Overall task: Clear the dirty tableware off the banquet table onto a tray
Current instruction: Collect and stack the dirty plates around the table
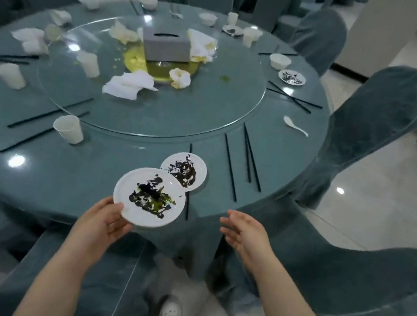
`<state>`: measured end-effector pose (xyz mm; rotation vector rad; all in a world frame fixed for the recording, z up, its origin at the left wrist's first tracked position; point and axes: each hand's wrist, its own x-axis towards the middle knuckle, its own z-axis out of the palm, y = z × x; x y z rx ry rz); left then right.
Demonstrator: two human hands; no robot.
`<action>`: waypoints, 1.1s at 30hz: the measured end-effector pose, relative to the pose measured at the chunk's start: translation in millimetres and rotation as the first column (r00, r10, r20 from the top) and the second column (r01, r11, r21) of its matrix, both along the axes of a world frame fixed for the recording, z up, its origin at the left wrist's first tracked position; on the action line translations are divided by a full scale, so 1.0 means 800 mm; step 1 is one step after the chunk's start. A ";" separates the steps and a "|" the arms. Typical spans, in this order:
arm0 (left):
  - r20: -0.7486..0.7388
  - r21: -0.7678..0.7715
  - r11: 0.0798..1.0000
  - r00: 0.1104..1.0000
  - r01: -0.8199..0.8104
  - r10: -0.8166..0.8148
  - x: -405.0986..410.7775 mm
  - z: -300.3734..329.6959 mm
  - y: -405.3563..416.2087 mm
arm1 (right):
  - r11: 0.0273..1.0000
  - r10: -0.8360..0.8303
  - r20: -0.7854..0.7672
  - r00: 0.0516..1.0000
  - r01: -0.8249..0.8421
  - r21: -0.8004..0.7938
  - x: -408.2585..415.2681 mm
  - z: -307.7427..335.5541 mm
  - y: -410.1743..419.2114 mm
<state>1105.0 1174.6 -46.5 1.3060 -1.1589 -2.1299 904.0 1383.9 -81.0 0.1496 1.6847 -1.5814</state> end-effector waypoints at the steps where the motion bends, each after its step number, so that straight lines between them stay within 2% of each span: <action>1: -0.006 0.003 1.000 1.000 -0.014 0.014 -0.008 -0.001 -0.012 | 1.000 0.011 -0.002 1.000 -0.011 0.012 -0.008 -0.003 -0.013; 7: -0.020 0.015 0.993 0.993 -0.115 0.116 -0.038 -0.013 -0.065 | 0.989 0.071 -0.056 0.996 -0.064 0.132 -0.056 -0.022 -0.068; 12: 0.022 0.031 0.992 0.992 -0.124 0.123 -0.026 -0.031 -0.085 | 0.950 0.162 -0.118 0.980 -0.123 0.287 -0.073 -0.046 -0.112; 16: 0.083 0.068 0.983 0.983 -0.172 0.167 -0.021 -0.041 -0.100 | 0.924 0.177 -0.139 0.974 -0.116 0.364 -0.092 -0.065 -0.160; 21: 0.109 0.055 0.979 0.976 -0.197 0.191 -0.011 -0.040 -0.106 | 0.872 0.285 -0.201 0.937 -0.167 0.461 -0.099 -0.078 -0.190; 26: 0.091 0.051 0.975 0.973 -0.216 0.210 -0.015 -0.040 -0.105 | 0.915 0.240 -0.307 0.921 -0.108 0.389 -0.098 -0.052 -0.196; 33: 0.037 0.065 0.992 0.993 -0.111 0.109 -0.041 -0.038 -0.080 | 0.956 0.258 -0.251 0.933 -0.208 0.207 -0.057 -0.012 -0.178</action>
